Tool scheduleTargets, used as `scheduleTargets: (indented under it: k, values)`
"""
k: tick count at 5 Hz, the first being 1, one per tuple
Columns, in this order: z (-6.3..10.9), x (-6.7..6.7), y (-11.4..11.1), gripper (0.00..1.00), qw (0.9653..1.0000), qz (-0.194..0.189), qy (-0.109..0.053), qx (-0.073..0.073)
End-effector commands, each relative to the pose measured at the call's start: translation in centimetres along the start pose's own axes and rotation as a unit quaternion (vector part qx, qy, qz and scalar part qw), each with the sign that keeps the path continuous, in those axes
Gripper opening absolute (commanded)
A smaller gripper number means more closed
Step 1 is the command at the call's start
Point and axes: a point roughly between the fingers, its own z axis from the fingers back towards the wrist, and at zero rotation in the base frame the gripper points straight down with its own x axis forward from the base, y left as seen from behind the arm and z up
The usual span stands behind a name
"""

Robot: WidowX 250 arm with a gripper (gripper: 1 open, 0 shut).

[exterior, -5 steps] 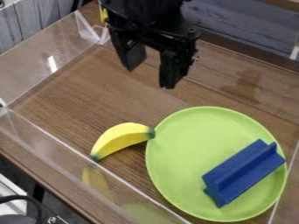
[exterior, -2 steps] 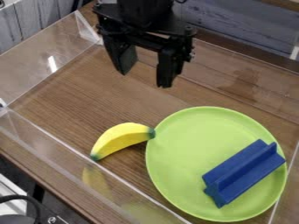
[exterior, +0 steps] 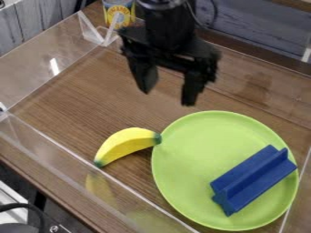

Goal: Put the blue object in the green plate

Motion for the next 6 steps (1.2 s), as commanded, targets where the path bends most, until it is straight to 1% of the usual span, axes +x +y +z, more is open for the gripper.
scheduleTargets:
  k: [1,2,4,5,6]
  values:
    - [0.3,1.3,-0.6,1.00,0.9997,-0.019,-0.014,-0.006]
    - [0.8,1.9,-1.0,1.00,0.9994,-0.033,-0.009,-0.009]
    - [0.9,1.9,-0.1,1.00,0.9999,-0.011,0.000,-0.003]
    - [0.4,1.3,-0.3,1.00,0.9997,-0.022,0.005,-0.003]
    - [0.0,0.2,-0.7,1.00,0.9992,-0.038,0.013,-0.005]
